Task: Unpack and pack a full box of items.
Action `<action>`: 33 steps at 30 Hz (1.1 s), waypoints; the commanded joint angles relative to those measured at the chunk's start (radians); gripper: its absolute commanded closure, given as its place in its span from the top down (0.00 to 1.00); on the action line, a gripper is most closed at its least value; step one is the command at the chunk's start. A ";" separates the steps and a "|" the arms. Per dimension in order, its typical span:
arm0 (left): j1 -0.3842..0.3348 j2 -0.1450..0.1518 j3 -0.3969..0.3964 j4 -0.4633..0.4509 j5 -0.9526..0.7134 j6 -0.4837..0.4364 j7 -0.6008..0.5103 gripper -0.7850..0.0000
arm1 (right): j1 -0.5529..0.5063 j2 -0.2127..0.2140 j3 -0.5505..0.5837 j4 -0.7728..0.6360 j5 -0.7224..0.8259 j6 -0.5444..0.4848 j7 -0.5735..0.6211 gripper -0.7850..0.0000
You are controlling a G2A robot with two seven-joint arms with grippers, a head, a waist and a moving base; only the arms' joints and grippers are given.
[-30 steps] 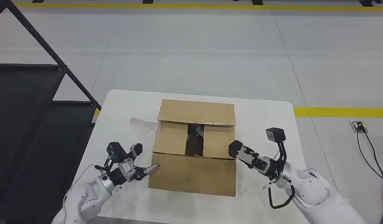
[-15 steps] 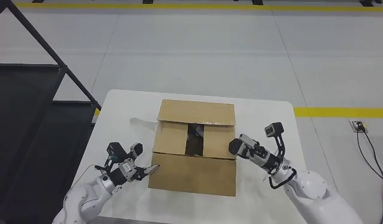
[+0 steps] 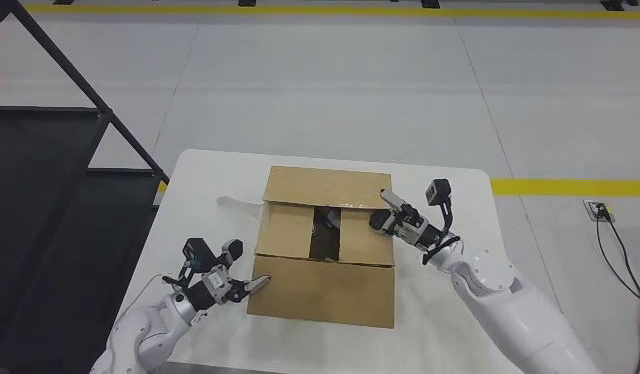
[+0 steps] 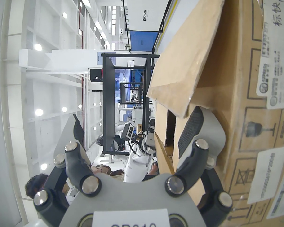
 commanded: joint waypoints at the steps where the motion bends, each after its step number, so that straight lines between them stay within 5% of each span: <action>1: -0.005 0.001 0.006 0.006 0.002 -0.002 0.002 1.00 | 0.022 -0.014 -0.006 0.028 0.016 -0.020 -0.015 1.00; 16: -0.040 0.010 0.009 0.051 -0.015 -0.017 0.017 1.00 | 0.214 -0.127 -0.073 0.201 0.007 -0.077 -0.154 1.00; 27: -0.036 0.018 0.005 0.054 -0.018 -0.024 0.037 1.00 | 0.370 -0.229 -0.197 0.362 -0.268 -0.081 -0.357 1.00; 33: -0.038 0.019 0.019 0.049 -0.017 -0.023 0.032 1.00 | 0.373 -0.232 -0.199 0.367 -0.277 -0.082 -0.363 1.00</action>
